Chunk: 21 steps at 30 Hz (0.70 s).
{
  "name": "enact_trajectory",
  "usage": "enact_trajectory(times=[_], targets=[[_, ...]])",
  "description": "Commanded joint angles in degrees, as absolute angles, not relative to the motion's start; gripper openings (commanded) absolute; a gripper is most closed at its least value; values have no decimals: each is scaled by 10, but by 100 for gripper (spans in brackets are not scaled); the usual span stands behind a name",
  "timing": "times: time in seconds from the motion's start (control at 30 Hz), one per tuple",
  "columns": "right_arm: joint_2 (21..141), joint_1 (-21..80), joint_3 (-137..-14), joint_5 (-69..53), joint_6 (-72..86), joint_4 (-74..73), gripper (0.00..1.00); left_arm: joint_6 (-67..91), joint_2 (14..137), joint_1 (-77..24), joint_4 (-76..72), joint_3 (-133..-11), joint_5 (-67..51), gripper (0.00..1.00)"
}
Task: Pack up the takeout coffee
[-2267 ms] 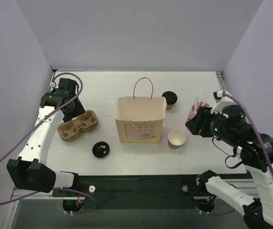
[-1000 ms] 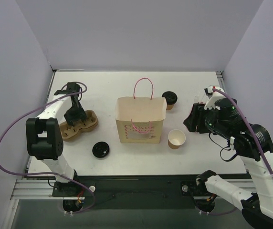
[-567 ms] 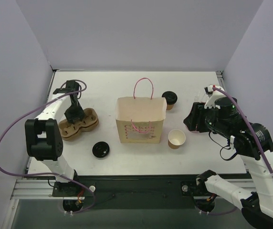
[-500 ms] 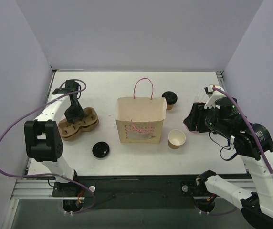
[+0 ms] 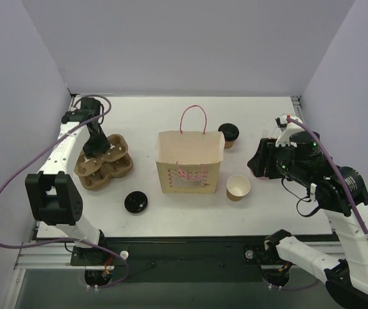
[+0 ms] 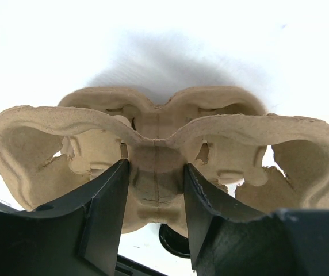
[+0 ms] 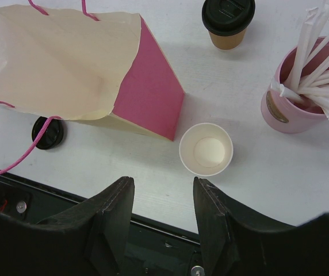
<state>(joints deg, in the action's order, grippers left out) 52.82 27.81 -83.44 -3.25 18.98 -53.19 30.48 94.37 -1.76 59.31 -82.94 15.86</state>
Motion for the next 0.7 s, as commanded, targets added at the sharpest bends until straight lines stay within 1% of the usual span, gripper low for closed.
enact_trajectory(times=[0.0,0.17,0.3,0.4,0.53,0.67], targets=[[532,280,-850,-36,185,-540,46,294,885,-20,630,-923,155,50],[533,280,-851,-40,193,-540,46,304,889,-44,678,-1055,121,49],[536,280,-853,-51,196,-541,46,330,899,-109,714,-1192,85,49],[538,280,-853,-54,197,-541,46,360,922,-148,738,-1251,38,48],[542,280,-860,-59,196,-541,46,389,950,-227,746,-1342,0,46],[541,280,-859,-62,197,-541,46,433,960,-270,745,-1377,-67,45]])
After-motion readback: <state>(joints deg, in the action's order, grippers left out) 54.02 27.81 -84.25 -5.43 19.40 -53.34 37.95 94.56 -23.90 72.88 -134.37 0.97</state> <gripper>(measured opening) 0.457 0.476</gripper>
